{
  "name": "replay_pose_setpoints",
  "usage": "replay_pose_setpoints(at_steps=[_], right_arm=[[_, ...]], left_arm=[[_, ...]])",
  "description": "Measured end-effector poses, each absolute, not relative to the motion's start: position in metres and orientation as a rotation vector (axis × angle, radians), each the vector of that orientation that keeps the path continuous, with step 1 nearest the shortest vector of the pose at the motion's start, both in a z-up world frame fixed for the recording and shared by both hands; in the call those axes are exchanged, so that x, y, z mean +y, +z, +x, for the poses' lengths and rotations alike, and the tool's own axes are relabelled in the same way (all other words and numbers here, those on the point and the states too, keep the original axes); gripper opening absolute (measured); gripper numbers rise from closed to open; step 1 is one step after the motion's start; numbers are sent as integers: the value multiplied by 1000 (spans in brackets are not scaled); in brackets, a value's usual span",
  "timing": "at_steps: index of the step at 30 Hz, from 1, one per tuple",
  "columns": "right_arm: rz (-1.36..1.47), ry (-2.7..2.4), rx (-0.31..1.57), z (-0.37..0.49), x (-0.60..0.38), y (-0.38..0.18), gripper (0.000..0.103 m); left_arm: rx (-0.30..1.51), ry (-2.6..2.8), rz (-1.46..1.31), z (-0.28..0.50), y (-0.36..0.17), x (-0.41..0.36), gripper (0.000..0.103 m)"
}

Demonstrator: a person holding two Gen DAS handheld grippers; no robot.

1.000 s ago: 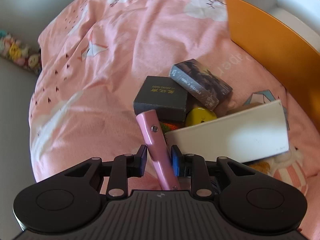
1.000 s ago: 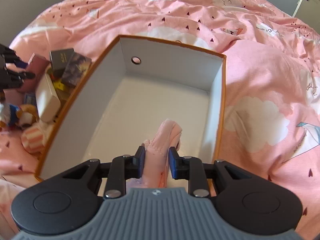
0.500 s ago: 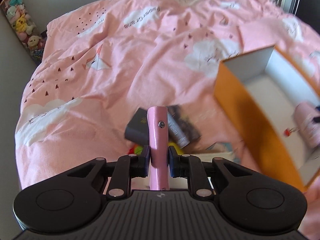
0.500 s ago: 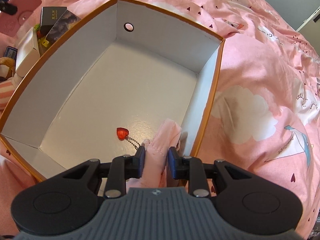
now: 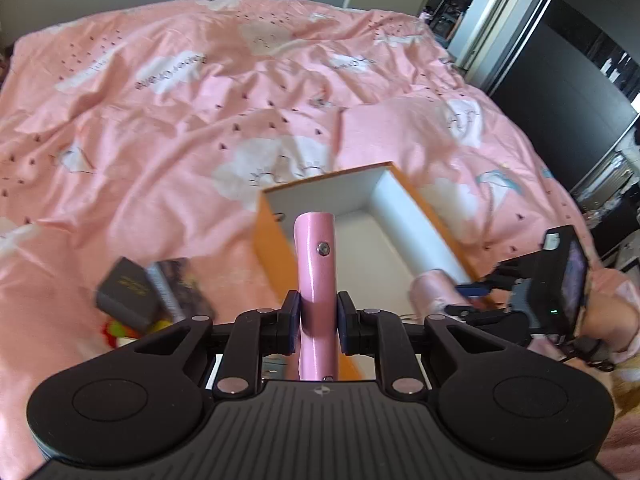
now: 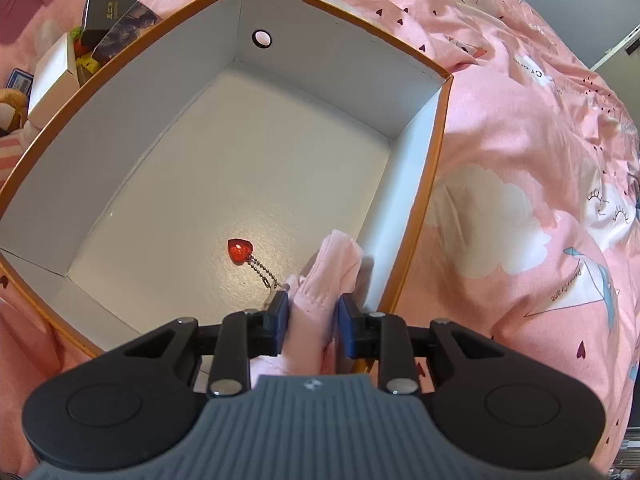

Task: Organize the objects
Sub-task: 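Carry the pink card case into the box beside the pouch with the left gripper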

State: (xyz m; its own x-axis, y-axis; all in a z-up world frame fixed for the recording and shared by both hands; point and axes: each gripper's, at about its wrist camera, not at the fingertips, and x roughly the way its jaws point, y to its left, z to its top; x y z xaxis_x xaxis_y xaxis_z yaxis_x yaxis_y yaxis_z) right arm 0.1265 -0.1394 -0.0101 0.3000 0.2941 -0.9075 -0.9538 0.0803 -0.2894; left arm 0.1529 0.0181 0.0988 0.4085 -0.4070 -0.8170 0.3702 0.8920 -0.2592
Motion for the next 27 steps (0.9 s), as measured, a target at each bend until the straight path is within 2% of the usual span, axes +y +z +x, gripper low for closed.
replay_pose_setpoints(at_steps=[6,17,27], right_arm=[[-1056,1112,817,129,-142,-7,28],[-1021,1134,837,133,-145,-5,28],[-1019,1147,839,132,-147,-3,29]], left_arm=[[1091,-611,-132,147,75,-25,21],[1320,-641,-261,160,-29,-83,21],[1363,-520,-341,162,-70,-104,20]])
